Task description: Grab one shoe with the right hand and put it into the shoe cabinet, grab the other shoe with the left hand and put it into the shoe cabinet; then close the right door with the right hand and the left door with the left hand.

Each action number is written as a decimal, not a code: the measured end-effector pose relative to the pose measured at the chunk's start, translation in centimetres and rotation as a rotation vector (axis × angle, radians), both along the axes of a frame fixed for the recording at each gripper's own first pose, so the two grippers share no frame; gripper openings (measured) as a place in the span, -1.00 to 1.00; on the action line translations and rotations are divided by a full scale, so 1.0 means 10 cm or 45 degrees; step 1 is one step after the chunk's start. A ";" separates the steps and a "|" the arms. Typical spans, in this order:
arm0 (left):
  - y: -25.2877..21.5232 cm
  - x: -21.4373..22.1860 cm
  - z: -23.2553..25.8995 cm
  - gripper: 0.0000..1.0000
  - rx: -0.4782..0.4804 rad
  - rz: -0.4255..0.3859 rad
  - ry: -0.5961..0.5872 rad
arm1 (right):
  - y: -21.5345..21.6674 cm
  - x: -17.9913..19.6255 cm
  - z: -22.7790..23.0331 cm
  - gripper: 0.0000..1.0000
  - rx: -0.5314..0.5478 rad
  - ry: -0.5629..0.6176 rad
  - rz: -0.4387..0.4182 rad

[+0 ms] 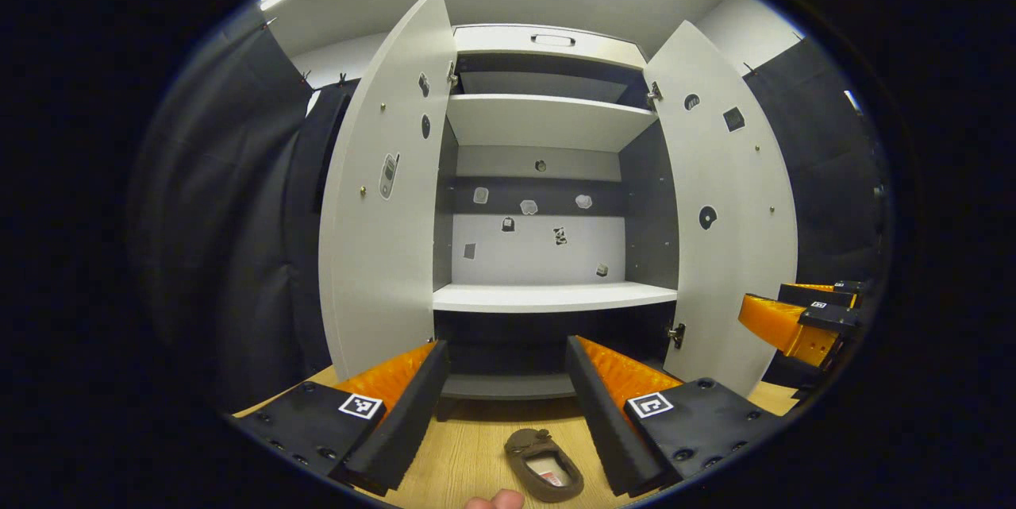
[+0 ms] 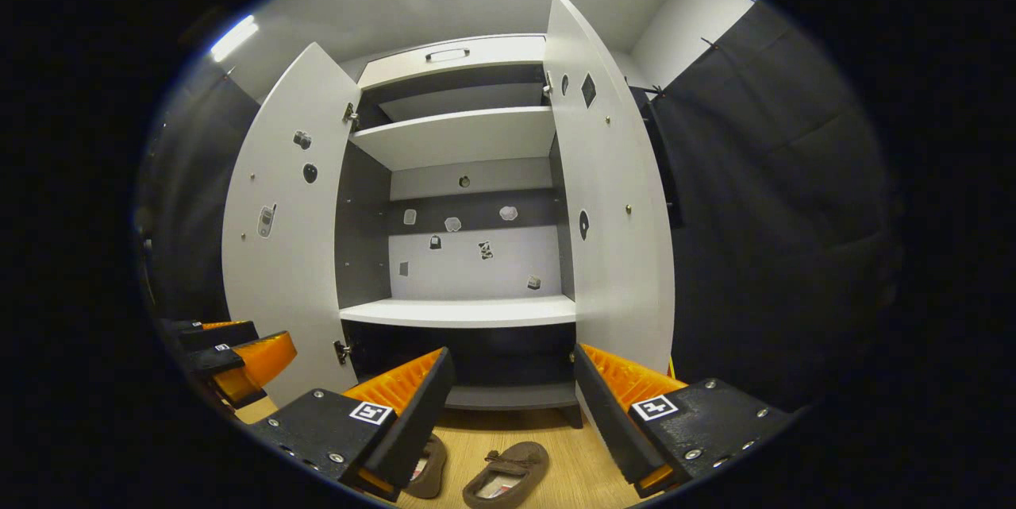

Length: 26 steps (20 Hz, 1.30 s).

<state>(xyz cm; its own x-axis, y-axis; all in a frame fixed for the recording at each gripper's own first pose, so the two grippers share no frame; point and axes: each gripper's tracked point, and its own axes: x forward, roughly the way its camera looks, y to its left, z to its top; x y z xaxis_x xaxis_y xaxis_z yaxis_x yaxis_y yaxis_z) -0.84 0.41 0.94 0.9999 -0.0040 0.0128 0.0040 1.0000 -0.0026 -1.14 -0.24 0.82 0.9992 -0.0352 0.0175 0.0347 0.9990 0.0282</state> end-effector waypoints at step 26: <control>0.12 -0.15 0.11 0.93 -0.002 0.048 -0.035 | 0.04 -0.03 -0.03 0.87 -0.027 0.018 0.024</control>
<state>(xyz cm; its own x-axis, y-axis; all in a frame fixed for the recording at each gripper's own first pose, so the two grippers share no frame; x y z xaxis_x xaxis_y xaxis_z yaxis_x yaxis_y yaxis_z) -2.39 1.61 2.04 0.9986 0.0335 0.0404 -0.0334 0.9994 -0.0044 -1.40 0.12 0.54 0.9999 -0.0163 0.0043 0.0162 0.9998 0.0067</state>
